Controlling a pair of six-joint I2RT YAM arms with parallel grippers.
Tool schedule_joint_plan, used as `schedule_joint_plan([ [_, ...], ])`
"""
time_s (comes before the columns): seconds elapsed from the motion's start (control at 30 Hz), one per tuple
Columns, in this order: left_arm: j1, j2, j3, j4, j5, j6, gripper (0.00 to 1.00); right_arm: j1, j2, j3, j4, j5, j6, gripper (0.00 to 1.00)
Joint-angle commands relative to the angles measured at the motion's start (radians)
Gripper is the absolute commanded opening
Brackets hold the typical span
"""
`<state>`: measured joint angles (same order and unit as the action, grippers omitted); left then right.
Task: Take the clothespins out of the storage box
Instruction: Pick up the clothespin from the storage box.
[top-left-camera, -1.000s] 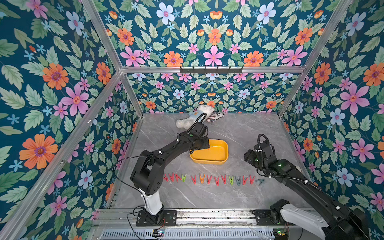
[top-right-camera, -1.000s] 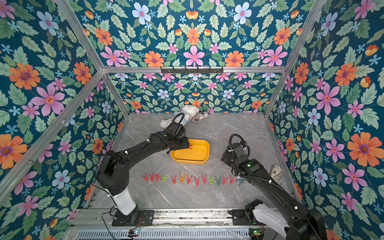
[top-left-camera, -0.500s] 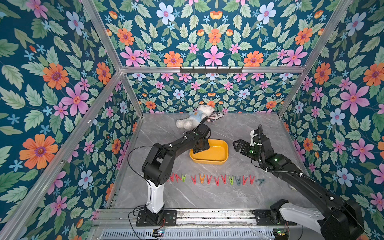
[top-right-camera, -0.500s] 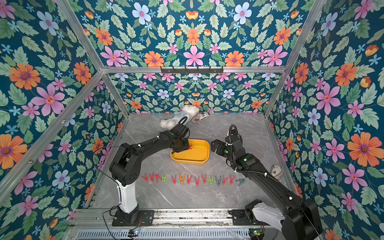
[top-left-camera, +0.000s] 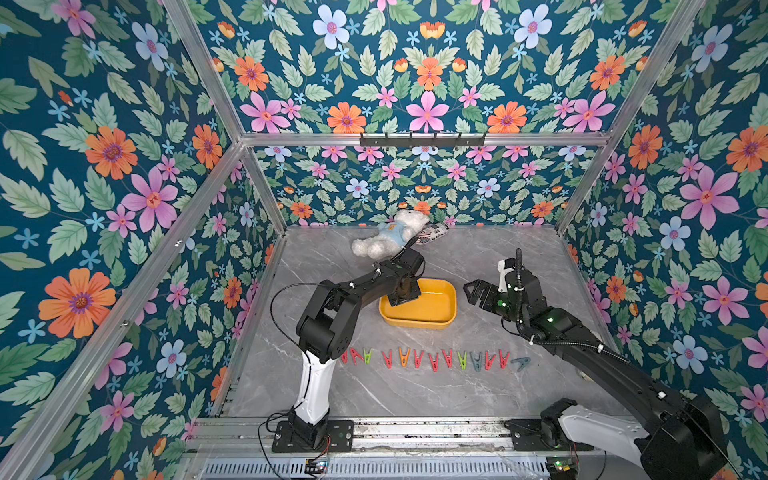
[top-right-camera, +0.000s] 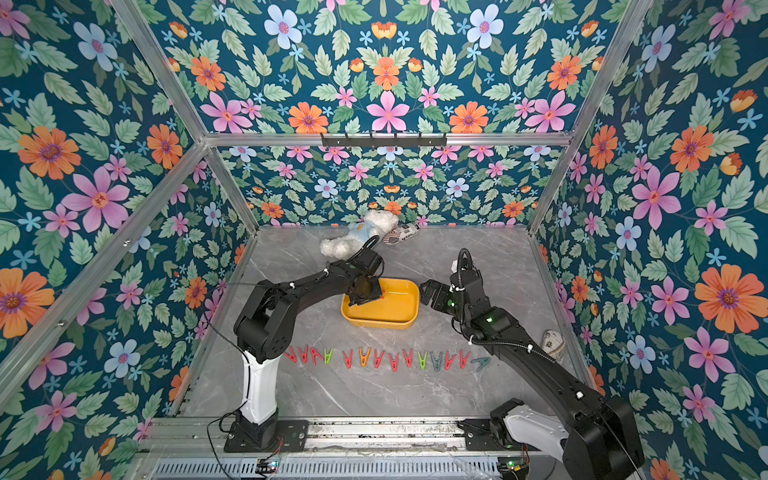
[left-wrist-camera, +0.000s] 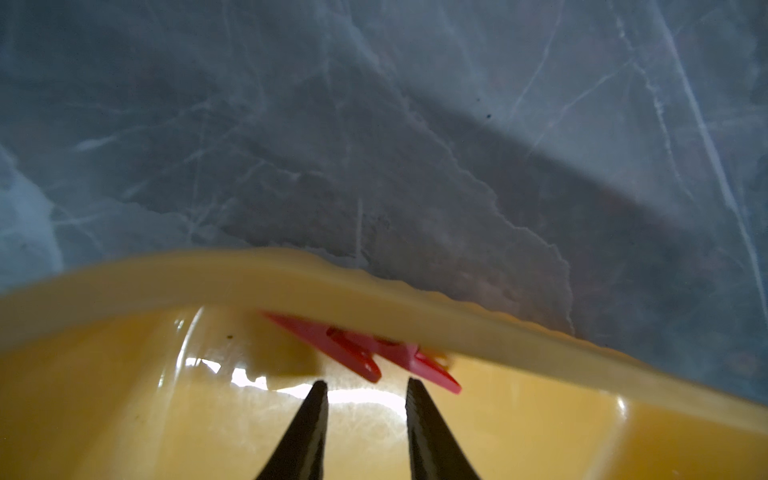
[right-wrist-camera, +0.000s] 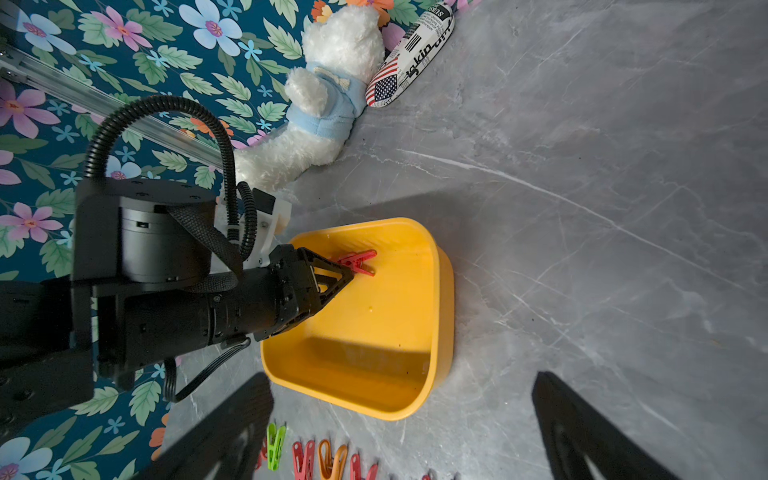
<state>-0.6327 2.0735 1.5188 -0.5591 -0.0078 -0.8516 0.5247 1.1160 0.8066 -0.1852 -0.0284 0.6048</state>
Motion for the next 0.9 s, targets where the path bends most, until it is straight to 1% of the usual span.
schedule_joint_plan([
  [0.0, 0.001, 0.005, 0.01, -0.053, -0.05, -0.014, 0.34, 0.001, -0.005, 0.0, 0.001, 0.01, -0.007, 0.99],
  [0.13, 0.007, 0.009, 0.009, -0.078, -0.078, -0.021, 0.32, 0.001, -0.004, -0.002, 0.004, 0.01, -0.005, 0.99],
  [0.33, 0.014, 0.016, 0.012, -0.107, -0.103, -0.02, 0.32, 0.001, -0.001, -0.003, 0.011, 0.007, -0.002, 0.99],
  [0.57, 0.009, 0.0, 0.013, -0.09, -0.092, 0.003, 0.32, 0.001, -0.001, -0.009, 0.014, 0.002, 0.003, 0.99],
  [0.73, 0.001, -0.038, 0.011, -0.088, -0.126, 0.005, 0.32, 0.0, 0.002, -0.01, 0.019, 0.002, 0.007, 0.99],
  [0.87, 0.003, -0.034, 0.006, -0.086, -0.147, -0.016, 0.3, 0.001, 0.006, -0.01, 0.027, -0.001, 0.008, 0.99],
])
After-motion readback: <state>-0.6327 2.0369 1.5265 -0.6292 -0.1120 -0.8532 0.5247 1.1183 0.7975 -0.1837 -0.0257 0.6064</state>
